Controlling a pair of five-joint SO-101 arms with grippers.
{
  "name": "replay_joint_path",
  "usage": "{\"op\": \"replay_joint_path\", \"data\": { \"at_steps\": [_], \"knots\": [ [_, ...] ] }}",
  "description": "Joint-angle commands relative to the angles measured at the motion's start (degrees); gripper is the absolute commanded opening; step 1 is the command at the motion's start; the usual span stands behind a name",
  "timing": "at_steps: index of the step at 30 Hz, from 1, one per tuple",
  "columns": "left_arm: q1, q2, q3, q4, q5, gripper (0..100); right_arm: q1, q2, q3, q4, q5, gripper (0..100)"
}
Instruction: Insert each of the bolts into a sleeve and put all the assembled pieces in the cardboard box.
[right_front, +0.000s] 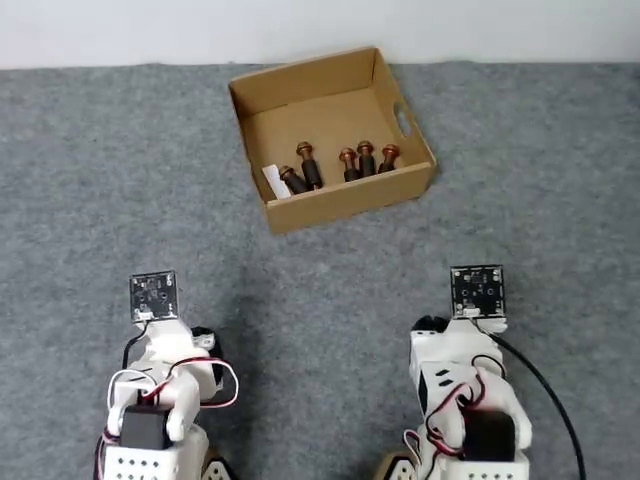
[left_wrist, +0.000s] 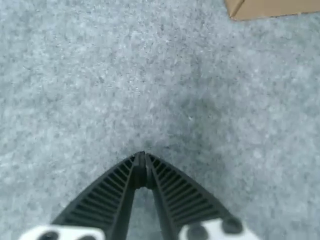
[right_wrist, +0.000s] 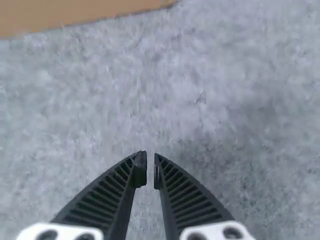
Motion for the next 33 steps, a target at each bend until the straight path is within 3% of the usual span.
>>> {"op": "replay_joint_path", "data": {
  "at_steps": [1, 6, 33],
  "knots": [
    [-3.2, -0.9, -0.9, 0.6, 0.0, 1, 0.6, -0.5, 3.3, -0.9, 0.3, 0.9],
    [-10.5, -1.0, -0.9, 0.6, 0.0, 1, 0.4, 0.0, 11.1, -0.3, 0.3, 0.9],
    [-9.4, -0.8, -0.9, 0.5, 0.0, 1, 0.7, -0.5, 11.0, 1.5, 0.4, 0.9]
  ]
}}
